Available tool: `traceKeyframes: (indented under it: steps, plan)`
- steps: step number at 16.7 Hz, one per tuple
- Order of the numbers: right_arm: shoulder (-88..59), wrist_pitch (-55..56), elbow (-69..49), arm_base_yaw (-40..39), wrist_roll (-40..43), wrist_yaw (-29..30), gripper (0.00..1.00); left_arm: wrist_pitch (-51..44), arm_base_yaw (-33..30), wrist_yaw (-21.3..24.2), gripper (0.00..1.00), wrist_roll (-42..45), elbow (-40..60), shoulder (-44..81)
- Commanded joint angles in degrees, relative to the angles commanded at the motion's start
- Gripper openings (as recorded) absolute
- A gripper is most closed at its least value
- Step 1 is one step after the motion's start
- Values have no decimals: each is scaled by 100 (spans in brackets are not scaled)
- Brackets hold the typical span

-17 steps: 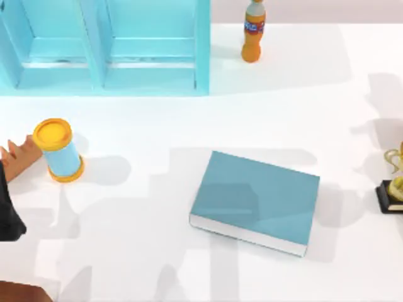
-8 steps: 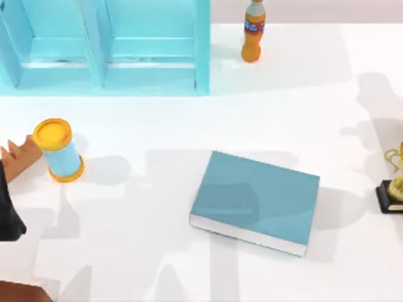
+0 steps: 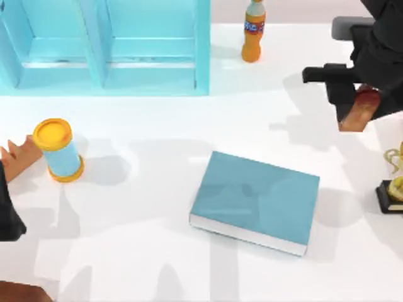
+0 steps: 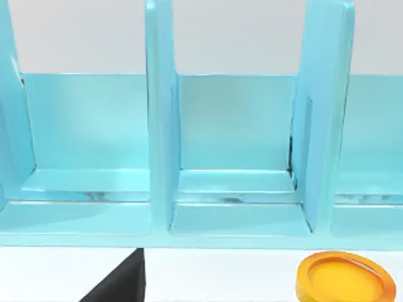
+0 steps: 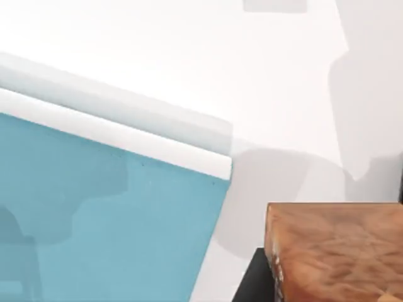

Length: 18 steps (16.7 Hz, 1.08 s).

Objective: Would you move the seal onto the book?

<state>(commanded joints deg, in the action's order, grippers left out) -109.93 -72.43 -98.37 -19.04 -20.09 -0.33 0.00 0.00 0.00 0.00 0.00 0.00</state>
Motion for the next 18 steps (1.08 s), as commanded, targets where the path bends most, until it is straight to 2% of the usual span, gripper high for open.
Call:
traceKeyframes:
  steps: [4,8,18]
  plan:
    - [-595,312,59,-1125,-1171,22,0,0,0,0,100,0,0,0]
    - [-947,436,72,-1799,-1831,47,0,0,0,0,100,0,0,0]
    - [-959,345,-20,-1862,-1893,52,0,0,0,0,100,0,0,0]
